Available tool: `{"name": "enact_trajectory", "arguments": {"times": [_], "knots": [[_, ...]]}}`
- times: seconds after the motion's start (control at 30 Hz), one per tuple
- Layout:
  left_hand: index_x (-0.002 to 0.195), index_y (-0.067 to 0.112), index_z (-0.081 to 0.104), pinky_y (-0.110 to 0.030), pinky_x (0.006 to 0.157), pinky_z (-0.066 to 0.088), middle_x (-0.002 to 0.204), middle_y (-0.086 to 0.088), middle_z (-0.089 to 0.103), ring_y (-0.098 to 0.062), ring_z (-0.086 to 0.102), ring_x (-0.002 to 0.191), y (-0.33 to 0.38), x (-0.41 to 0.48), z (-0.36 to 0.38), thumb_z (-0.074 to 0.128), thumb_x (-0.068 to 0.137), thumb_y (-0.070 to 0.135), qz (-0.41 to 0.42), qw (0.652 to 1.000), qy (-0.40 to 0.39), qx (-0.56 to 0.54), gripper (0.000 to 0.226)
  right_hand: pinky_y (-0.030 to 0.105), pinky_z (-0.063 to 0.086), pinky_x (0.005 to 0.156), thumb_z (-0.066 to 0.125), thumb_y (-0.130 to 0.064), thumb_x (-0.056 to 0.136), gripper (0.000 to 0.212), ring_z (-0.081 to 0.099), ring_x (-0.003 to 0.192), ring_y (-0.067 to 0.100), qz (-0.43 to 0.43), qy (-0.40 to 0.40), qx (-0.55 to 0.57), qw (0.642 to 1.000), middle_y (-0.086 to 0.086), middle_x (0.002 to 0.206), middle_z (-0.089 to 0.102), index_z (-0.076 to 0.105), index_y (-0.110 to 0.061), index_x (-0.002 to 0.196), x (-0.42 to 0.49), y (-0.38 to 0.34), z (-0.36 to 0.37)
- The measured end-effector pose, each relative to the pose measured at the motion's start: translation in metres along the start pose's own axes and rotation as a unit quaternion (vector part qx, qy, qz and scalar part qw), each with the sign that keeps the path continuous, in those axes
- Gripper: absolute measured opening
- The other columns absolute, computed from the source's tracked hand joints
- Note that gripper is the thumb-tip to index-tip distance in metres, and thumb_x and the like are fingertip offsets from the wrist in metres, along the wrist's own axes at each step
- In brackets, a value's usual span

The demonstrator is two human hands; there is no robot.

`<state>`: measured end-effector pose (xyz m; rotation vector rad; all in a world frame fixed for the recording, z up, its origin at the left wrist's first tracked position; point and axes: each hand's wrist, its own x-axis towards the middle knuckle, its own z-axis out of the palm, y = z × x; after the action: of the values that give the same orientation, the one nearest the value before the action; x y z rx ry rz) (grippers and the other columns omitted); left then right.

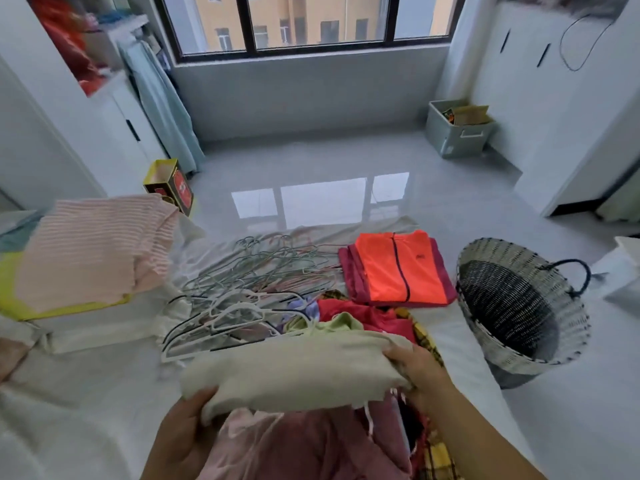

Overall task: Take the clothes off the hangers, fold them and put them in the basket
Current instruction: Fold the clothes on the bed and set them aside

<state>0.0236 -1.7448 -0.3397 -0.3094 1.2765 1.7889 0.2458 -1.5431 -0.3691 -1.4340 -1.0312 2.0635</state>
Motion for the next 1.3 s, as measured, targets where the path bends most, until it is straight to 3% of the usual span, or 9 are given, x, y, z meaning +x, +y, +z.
{"name": "enact_trajectory", "arguments": {"times": [0.07,0.2,0.43,0.6,0.67,0.77,0.87,1.1,1.3], "knots": [[0.092,0.004,0.065,-0.026,0.044,0.054,0.066,-0.006,0.071,-0.014,0.067,0.053,-0.014,0.023,0.032,0.043,0.087,-0.007,0.001,0.998,0.001,0.057,0.025,0.017,0.038,0.032,0.052,0.005,0.089,0.007,0.055,0.034,0.010,-0.002,0.029,0.004,1.000,0.005,0.049,0.060,0.059,0.005,0.091,0.016,-0.019,-0.031],[0.099,0.000,0.058,-0.024,0.047,0.053,0.074,-0.012,0.069,-0.016,0.066,0.056,-0.042,0.073,0.101,0.044,0.090,-0.007,0.001,0.991,-0.036,0.129,0.018,0.020,0.042,0.035,0.052,0.003,0.088,0.022,0.058,0.043,0.014,-0.017,0.086,0.015,0.996,0.012,0.063,0.063,0.053,0.007,0.110,0.062,-0.052,-0.092],[0.097,0.005,0.057,-0.026,0.054,0.056,0.083,-0.011,0.063,-0.019,0.061,0.071,-0.088,0.177,0.231,0.043,0.091,-0.005,0.018,0.977,-0.119,0.175,0.019,0.013,0.035,0.030,0.048,0.007,0.087,0.011,0.049,0.030,0.006,-0.094,0.113,-0.002,0.989,-0.002,0.038,0.054,0.053,-0.001,0.081,0.167,-0.143,-0.157],[0.098,0.013,0.056,-0.023,0.059,0.053,0.087,-0.006,0.063,-0.014,0.061,0.071,-0.108,0.243,0.275,0.047,0.089,-0.006,0.076,0.967,-0.145,0.195,0.022,0.018,0.047,0.038,0.055,0.004,0.085,0.010,0.061,0.044,0.008,-0.157,0.111,-0.010,0.981,-0.003,0.054,0.067,0.060,-0.004,0.089,0.253,-0.178,-0.189],[0.108,0.011,0.057,-0.024,0.068,0.052,0.099,-0.007,0.066,-0.020,0.065,0.086,-0.124,0.268,0.267,0.058,0.087,0.008,0.061,0.957,-0.143,0.247,0.020,0.019,0.052,0.043,0.057,-0.001,0.086,0.011,0.065,0.051,0.008,-0.138,0.120,-0.026,0.983,-0.006,0.058,0.069,0.060,-0.006,0.095,0.280,-0.163,-0.204],[0.131,0.007,0.048,-0.030,0.080,0.049,0.118,-0.011,0.062,-0.025,0.059,0.108,-0.158,0.290,0.233,0.067,0.081,0.041,-0.021,0.934,-0.096,0.344,0.064,0.027,0.051,0.068,0.065,-0.020,0.086,0.038,0.064,0.092,0.021,-0.076,0.182,-0.094,0.976,0.009,0.092,0.070,0.052,0.001,0.115,0.307,-0.113,-0.230],[0.129,0.000,0.045,-0.027,0.089,0.043,0.117,-0.017,0.054,-0.021,0.052,0.110,-0.198,0.277,0.191,0.064,0.088,0.030,-0.063,0.906,-0.067,0.413,0.054,0.043,0.037,0.102,0.064,-0.027,0.088,0.068,0.043,0.125,0.036,-0.051,0.237,-0.129,0.962,0.020,0.137,0.045,0.033,0.004,0.140,0.317,-0.065,-0.243],[0.101,0.009,0.062,-0.026,0.076,0.051,0.090,-0.002,0.071,-0.017,0.065,0.085,-0.170,0.222,0.138,0.051,0.092,0.007,0.036,0.975,-0.006,0.220,0.014,0.042,0.039,0.102,0.055,-0.011,0.092,0.040,0.048,0.119,0.032,-0.069,0.180,-0.195,0.962,0.016,0.117,0.051,0.045,0.005,0.127,0.277,-0.007,-0.158],[0.095,0.012,0.062,-0.019,0.071,0.046,0.090,-0.004,0.064,-0.020,0.059,0.090,-0.125,0.176,0.021,0.057,0.091,0.008,0.067,0.856,0.045,0.511,0.008,0.023,0.041,0.074,0.058,-0.010,0.091,0.009,0.056,0.095,0.021,-0.084,0.005,-0.307,0.948,0.004,0.094,0.062,0.060,-0.007,0.099,0.206,0.034,-0.058]]}}
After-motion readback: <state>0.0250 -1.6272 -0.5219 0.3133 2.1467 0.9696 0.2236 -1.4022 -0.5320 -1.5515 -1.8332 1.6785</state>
